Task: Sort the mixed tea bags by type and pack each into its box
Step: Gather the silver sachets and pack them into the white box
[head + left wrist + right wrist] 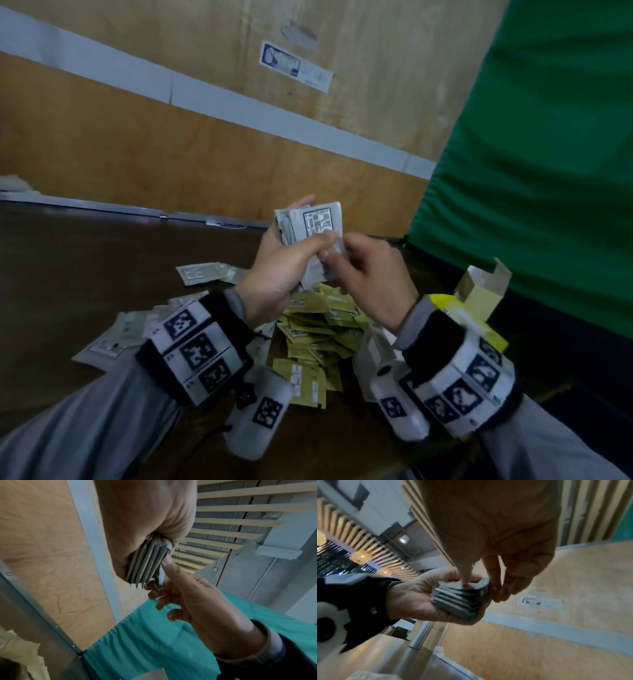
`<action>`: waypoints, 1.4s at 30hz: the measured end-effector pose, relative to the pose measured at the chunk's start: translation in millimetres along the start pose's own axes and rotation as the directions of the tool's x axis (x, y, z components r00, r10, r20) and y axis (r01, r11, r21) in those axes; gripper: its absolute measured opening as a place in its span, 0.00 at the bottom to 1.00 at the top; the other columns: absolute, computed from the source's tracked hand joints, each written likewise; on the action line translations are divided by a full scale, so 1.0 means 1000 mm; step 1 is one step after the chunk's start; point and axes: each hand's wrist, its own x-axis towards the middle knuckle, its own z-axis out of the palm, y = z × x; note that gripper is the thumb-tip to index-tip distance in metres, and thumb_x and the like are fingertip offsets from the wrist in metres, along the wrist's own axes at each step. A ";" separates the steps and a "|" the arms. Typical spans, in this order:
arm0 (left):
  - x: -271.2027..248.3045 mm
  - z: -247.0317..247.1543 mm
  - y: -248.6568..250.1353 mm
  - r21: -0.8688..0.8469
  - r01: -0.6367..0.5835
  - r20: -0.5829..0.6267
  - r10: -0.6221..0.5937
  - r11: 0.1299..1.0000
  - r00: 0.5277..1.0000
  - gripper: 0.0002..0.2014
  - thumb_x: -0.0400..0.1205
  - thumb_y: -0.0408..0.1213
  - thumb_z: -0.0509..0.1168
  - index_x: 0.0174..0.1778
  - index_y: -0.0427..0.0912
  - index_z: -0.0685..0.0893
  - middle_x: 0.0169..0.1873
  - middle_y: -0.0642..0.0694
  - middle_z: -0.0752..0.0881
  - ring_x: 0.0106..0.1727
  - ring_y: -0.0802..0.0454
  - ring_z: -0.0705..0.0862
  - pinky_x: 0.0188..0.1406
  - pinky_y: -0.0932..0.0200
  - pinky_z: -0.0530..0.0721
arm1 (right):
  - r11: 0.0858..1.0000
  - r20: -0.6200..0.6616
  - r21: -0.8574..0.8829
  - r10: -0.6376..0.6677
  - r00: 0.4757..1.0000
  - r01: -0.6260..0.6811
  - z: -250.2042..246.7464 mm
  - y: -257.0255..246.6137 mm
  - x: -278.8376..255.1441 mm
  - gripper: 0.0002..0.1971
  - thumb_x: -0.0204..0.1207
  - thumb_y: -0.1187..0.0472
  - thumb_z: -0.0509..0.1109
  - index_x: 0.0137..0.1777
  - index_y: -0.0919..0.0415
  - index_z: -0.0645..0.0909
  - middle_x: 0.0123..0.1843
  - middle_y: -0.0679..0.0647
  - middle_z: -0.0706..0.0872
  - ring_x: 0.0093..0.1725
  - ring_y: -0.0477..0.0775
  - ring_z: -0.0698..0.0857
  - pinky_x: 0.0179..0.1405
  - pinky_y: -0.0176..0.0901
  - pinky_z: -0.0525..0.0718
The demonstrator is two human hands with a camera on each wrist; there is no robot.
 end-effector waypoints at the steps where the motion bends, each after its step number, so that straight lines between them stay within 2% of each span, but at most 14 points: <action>1: 0.002 -0.002 -0.001 0.012 0.017 -0.022 -0.017 1.000 1.000 0.25 0.78 0.24 0.67 0.68 0.52 0.78 0.54 0.40 0.88 0.48 0.45 0.88 0.41 0.55 0.89 | 0.971 0.020 -0.238 -0.030 0.999 0.034 0.000 -0.002 0.002 0.16 0.78 0.45 0.66 0.33 0.52 0.76 0.28 0.47 0.79 0.31 0.51 0.81 0.28 0.44 0.75; 4: 0.007 -0.008 0.001 0.026 0.063 -0.069 -0.061 0.998 0.996 0.22 0.79 0.24 0.65 0.67 0.48 0.80 0.52 0.37 0.88 0.47 0.42 0.88 0.44 0.50 0.88 | 0.883 0.094 -0.459 -0.064 0.993 0.101 -0.012 -0.007 0.008 0.30 0.63 0.30 0.70 0.56 0.53 0.78 0.49 0.50 0.76 0.50 0.50 0.79 0.44 0.43 0.78; 6: 0.007 -0.008 0.003 0.070 0.082 -0.039 -0.079 0.994 0.996 0.15 0.78 0.23 0.65 0.59 0.39 0.82 0.45 0.35 0.87 0.43 0.39 0.87 0.41 0.49 0.86 | 0.884 0.246 -0.409 -0.132 0.960 0.226 -0.017 -0.010 0.013 0.63 0.47 0.30 0.79 0.81 0.54 0.55 0.73 0.54 0.66 0.72 0.52 0.69 0.68 0.48 0.75; 8: 0.003 -0.004 0.003 0.099 0.091 0.018 -0.093 0.991 0.996 0.08 0.76 0.21 0.63 0.46 0.36 0.83 0.34 0.36 0.84 0.35 0.41 0.85 0.34 0.53 0.84 | 0.844 0.344 -0.426 -0.181 0.921 0.325 -0.012 -0.014 0.015 0.73 0.43 0.34 0.83 0.83 0.57 0.42 0.83 0.54 0.54 0.81 0.54 0.57 0.77 0.55 0.64; 13: -0.006 -0.002 0.008 0.049 0.147 0.237 -0.155 0.988 0.959 0.08 0.65 0.29 0.63 0.39 0.39 0.80 0.31 0.42 0.83 0.34 0.49 0.84 0.33 0.56 0.80 | 0.889 0.160 -0.167 -0.402 0.902 0.426 -0.003 -0.005 0.026 0.42 0.53 0.55 0.85 0.68 0.63 0.72 0.58 0.55 0.80 0.56 0.54 0.79 0.51 0.57 0.80; 16: -0.009 -0.006 0.012 0.105 0.112 0.399 -0.145 0.988 0.905 0.15 0.64 0.30 0.68 0.47 0.42 0.82 0.35 0.47 0.88 0.40 0.53 0.88 0.38 0.58 0.87 | 0.884 0.083 -0.135 -0.441 0.894 0.448 -0.006 -0.001 0.025 0.37 0.54 0.57 0.83 0.64 0.62 0.73 0.54 0.54 0.80 0.52 0.53 0.79 0.48 0.57 0.80; 21: -0.011 -0.009 0.010 0.285 0.011 0.417 -0.134 0.959 0.899 0.18 0.63 0.29 0.69 0.48 0.46 0.79 0.37 0.49 0.84 0.43 0.55 0.85 0.43 0.60 0.83 | 0.863 0.029 -0.158 -0.482 0.876 0.480 -0.002 -0.001 0.016 0.30 0.57 0.54 0.75 0.61 0.58 0.72 0.52 0.50 0.78 0.50 0.51 0.77 0.45 0.59 0.78; 25: -0.013 -0.006 0.006 0.385 -0.006 0.371 -0.149 0.923 0.916 0.15 0.57 0.30 0.66 0.39 0.39 0.74 0.32 0.45 0.75 0.37 0.51 0.75 0.36 0.57 0.73 | 0.869 0.090 -0.152 -0.463 0.882 0.471 -0.004 -0.001 0.013 0.32 0.59 0.53 0.74 0.65 0.60 0.72 0.57 0.52 0.78 0.55 0.52 0.76 0.51 0.57 0.79; 28: -0.005 -0.008 -0.002 0.440 -0.051 0.243 -0.065 0.897 0.968 0.09 0.59 0.31 0.66 0.32 0.43 0.75 0.27 0.49 0.75 0.31 0.52 0.73 0.32 0.56 0.71 | 0.856 0.270 -0.223 -0.406 0.873 0.467 -0.027 0.005 0.019 0.41 0.61 0.53 0.79 0.75 0.57 0.69 0.72 0.52 0.73 0.73 0.51 0.70 0.73 0.51 0.70; 30: -0.001 -0.014 -0.004 0.611 -0.130 0.227 -0.016 0.781 0.974 0.14 0.62 0.33 0.71 0.42 0.46 0.79 0.31 0.49 0.81 0.33 0.51 0.79 0.36 0.53 0.75 | 0.915 0.304 -0.150 -0.317 0.899 0.373 -0.048 0.005 0.020 0.33 0.70 0.57 0.76 0.76 0.55 0.70 0.75 0.53 0.72 0.73 0.48 0.72 0.72 0.41 0.72; 33: -0.003 -0.013 -0.002 0.803 -0.255 0.217 0.135 0.539 0.967 0.21 0.67 0.33 0.73 0.55 0.49 0.78 0.40 0.51 0.85 0.40 0.53 0.84 0.39 0.58 0.80 | 0.986 0.213 0.167 -0.010 0.977 -0.026 -0.060 -0.004 0.010 0.20 0.77 0.49 0.65 0.66 0.58 0.79 0.55 0.60 0.85 0.50 0.55 0.87 0.47 0.49 0.87; 36: -0.014 0.002 -0.003 0.910 -0.318 0.281 0.168 0.264 0.945 0.25 0.66 0.37 0.74 0.57 0.45 0.74 0.48 0.50 0.79 0.49 0.51 0.80 0.45 0.58 0.77 | 0.939 0.278 0.240 0.178 0.944 -0.248 -0.045 -0.011 -0.005 0.25 0.74 0.38 0.59 0.58 0.58 0.79 0.43 0.53 0.85 0.38 0.49 0.86 0.34 0.50 0.87; 39: -0.020 0.009 -0.006 0.942 -0.256 0.277 -0.070 0.217 0.958 0.41 0.61 0.37 0.77 0.70 0.49 0.65 0.56 0.52 0.71 0.57 0.54 0.74 0.47 0.65 0.73 | 0.961 0.283 0.124 0.203 0.937 -0.246 -0.031 0.002 -0.015 0.20 0.79 0.50 0.66 0.64 0.61 0.70 0.49 0.54 0.83 0.45 0.54 0.87 0.38 0.54 0.88; 42: -0.026 0.015 -0.008 0.942 -0.233 0.291 -0.243 0.241 0.925 0.62 0.63 0.36 0.80 0.82 0.60 0.40 0.67 0.54 0.63 0.65 0.56 0.71 0.54 0.66 0.74 | 0.824 0.328 0.341 0.346 0.879 -0.452 -0.032 0.013 -0.026 0.18 0.78 0.58 0.69 0.63 0.60 0.68 0.49 0.55 0.81 0.38 0.50 0.86 0.25 0.44 0.85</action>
